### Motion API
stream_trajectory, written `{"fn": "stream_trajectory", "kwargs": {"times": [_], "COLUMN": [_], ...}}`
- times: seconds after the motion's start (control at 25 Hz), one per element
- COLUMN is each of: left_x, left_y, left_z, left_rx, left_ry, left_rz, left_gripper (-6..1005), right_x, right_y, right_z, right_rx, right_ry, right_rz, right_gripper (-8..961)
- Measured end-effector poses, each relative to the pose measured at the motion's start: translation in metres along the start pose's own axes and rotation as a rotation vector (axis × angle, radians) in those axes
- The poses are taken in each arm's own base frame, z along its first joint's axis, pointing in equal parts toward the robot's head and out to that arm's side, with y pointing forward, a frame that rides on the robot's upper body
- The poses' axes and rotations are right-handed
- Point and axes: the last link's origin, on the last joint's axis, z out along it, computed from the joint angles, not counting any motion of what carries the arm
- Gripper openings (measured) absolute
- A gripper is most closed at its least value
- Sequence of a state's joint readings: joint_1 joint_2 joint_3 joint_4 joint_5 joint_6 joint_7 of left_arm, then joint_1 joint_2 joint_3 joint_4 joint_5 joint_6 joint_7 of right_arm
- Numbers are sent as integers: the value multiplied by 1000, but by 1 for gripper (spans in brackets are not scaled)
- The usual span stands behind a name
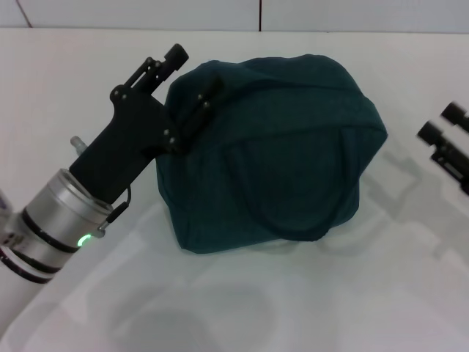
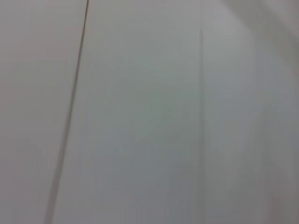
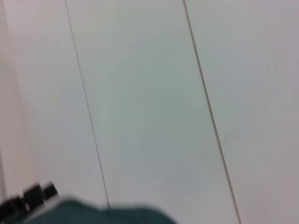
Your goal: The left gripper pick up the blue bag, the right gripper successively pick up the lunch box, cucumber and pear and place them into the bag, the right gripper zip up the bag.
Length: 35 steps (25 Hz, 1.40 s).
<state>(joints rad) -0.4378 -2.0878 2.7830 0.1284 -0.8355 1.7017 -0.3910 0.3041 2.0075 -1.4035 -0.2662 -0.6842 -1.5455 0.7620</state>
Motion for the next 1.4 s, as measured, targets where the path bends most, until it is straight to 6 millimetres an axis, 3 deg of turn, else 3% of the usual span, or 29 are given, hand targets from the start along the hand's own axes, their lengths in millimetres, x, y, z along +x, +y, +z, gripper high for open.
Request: {"fn": "stream_trajectory", "kwargs": {"times": [0.28,0.56,1.4], "left_x": [13,5,2], "left_y": [8,12,12], "left_z": [0,-14,-5], "left_rx": [-258,-338,-333], "left_ry": [-13,-113,-96], "left_rz": [-76,-81,25], "left_gripper": [660,871,878], "right_x": [-27,-37,-27], "right_y": [29,39,41], "right_z": [6,30,49], "right_rx": [-316,-525,-484], "right_ry": [-96,-37,-33], "right_rz": [-18,-11,-92], "right_gripper": [551,557,548]}}
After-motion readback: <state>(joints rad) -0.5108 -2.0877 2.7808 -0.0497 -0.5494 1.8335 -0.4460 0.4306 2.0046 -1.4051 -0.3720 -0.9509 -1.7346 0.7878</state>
